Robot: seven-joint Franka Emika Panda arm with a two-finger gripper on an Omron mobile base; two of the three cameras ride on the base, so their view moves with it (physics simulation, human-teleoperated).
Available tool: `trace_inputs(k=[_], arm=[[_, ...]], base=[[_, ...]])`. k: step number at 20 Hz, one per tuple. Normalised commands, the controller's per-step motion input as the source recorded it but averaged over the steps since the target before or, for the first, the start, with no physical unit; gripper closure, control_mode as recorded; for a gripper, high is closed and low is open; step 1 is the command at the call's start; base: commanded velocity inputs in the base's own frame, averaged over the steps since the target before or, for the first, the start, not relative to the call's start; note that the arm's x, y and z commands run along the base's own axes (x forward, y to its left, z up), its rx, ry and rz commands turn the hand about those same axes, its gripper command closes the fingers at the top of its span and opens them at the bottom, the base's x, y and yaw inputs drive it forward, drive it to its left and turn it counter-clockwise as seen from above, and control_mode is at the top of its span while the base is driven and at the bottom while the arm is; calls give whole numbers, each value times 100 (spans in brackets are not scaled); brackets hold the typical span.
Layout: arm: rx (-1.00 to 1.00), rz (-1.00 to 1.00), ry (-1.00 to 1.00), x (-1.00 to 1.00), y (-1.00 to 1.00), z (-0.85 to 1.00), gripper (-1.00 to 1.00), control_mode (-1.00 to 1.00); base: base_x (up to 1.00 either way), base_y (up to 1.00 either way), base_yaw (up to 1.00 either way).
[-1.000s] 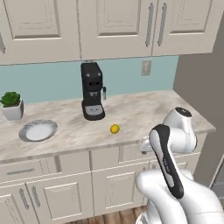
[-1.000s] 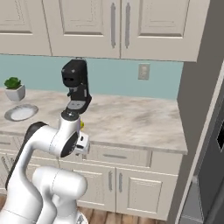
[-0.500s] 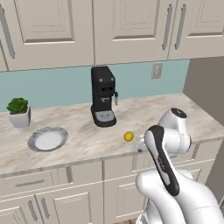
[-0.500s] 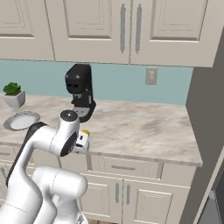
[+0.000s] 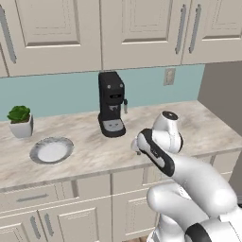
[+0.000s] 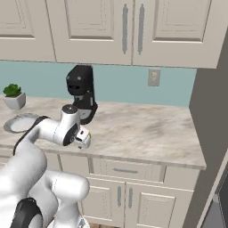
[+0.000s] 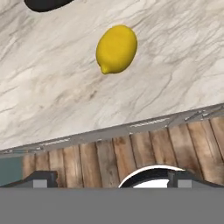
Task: Place the sweet potato and lemon inside the fridge drawer. Close the drawer after placing the vegetables.
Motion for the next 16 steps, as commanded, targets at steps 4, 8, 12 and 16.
trace_inputs(k=[4,8,12,16], arm=[[0,-12,22,65,4,0,-100,-100],[0,-5,19,42,0,-15,-100,-100],[0,-1,13,38,0,-24,-100,-100],[0,0,8,36,0,-29,-100,-100]], base=[[0,0,0],[0,0,0],[0,0,0],[0,0,0]])
